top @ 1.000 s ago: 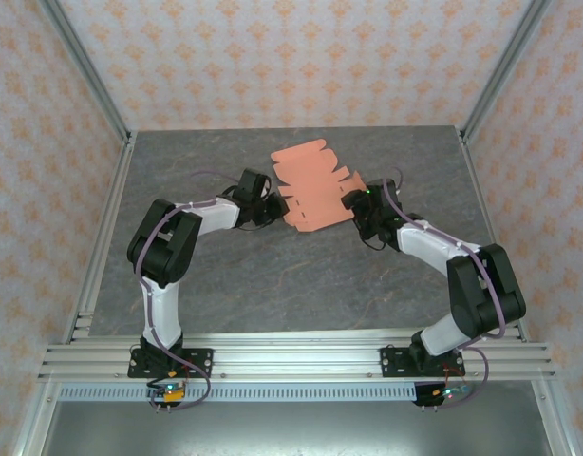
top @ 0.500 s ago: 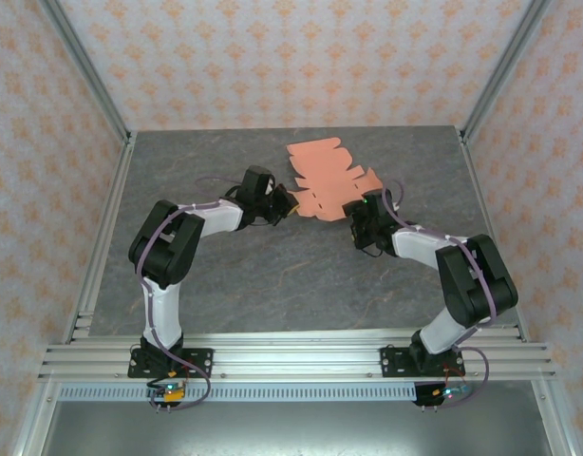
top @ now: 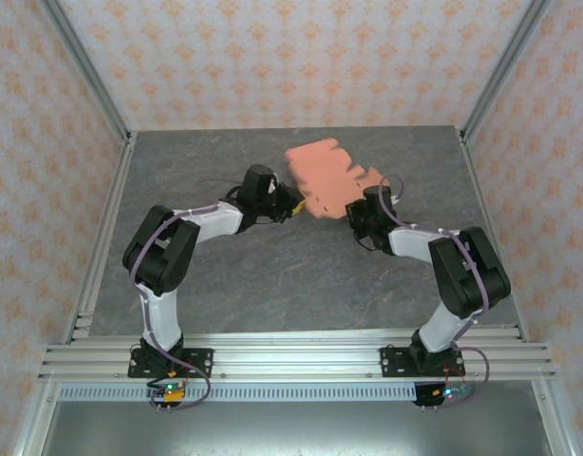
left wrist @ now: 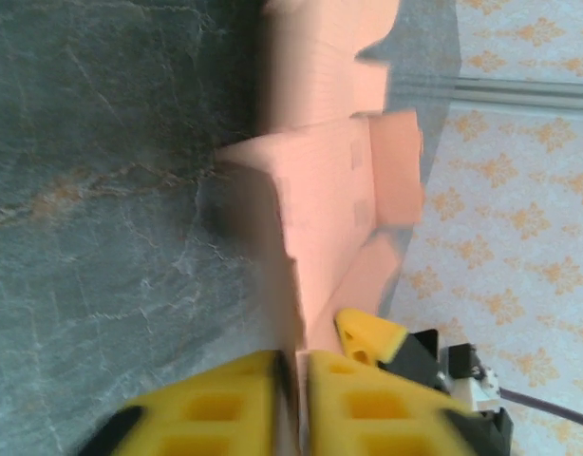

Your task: Fold the paper box

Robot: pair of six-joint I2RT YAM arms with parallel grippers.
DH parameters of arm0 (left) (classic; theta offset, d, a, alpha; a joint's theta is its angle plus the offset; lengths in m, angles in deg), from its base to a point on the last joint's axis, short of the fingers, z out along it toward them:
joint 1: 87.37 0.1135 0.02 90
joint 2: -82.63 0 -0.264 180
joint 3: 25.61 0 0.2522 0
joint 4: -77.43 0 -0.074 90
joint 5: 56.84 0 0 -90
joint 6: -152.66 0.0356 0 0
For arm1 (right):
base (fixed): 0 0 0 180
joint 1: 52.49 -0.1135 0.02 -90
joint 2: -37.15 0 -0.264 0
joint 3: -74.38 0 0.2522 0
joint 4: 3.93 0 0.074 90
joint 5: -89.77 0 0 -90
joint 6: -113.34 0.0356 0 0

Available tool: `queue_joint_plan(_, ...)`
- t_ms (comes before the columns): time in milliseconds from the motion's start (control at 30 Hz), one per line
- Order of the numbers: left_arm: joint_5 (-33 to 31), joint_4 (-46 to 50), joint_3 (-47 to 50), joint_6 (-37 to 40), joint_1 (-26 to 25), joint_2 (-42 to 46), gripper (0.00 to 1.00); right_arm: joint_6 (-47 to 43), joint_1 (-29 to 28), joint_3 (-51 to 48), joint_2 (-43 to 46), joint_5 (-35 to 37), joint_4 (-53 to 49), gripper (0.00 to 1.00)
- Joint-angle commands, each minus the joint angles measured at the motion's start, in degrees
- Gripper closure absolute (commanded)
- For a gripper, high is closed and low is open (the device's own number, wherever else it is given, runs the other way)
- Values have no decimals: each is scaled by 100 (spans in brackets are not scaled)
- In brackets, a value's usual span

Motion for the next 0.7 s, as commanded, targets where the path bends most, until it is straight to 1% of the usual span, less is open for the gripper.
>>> queue_joint_plan(0,62,-47,100,74,1,461,59,-752,32,145,319,343,-205,99)
queue_joint_plan(33,12,14,151,219,10,602,51,-1037,31,163,411,368,-339,100)
queue_joint_plan(100,-124,382,160,641,74,907,47,-1599,59,255,584,290,-718,100)
queue_joint_plan(167,-315,1026,67,1164,157,1257,42,-2428,130,403,765,-100,-1102,100)
queue_joint_plan(233,-531,1555,-7,1785,240,1666,37,-3465,146,643,985,-330,-1697,100)
queue_joint_plan(300,-754,1973,-87,2387,326,2052,35,-4476,141,863,1154,-609,-2174,100)
queue_joint_plan(400,-1282,2575,-290,3296,437,2450,31,-6227,132,1611,1125,-1400,-3238,98)
queue_joint_plan(433,-1370,2593,-318,3615,471,2547,30,-6846,125,1870,1079,-1625,-3653,99)
queue_joint_plan(533,-1411,2260,-288,4723,616,2671,29,-8254,110,2559,914,-1660,-4595,100)
queue_joint_plan(600,-1325,1917,-198,5031,787,2672,29,-9011,100,2893,759,-1663,-4846,100)
queue_joint_plan(667,-1070,1363,20,5197,911,2646,28,-9935,19,3104,658,-1684,-4969,100)
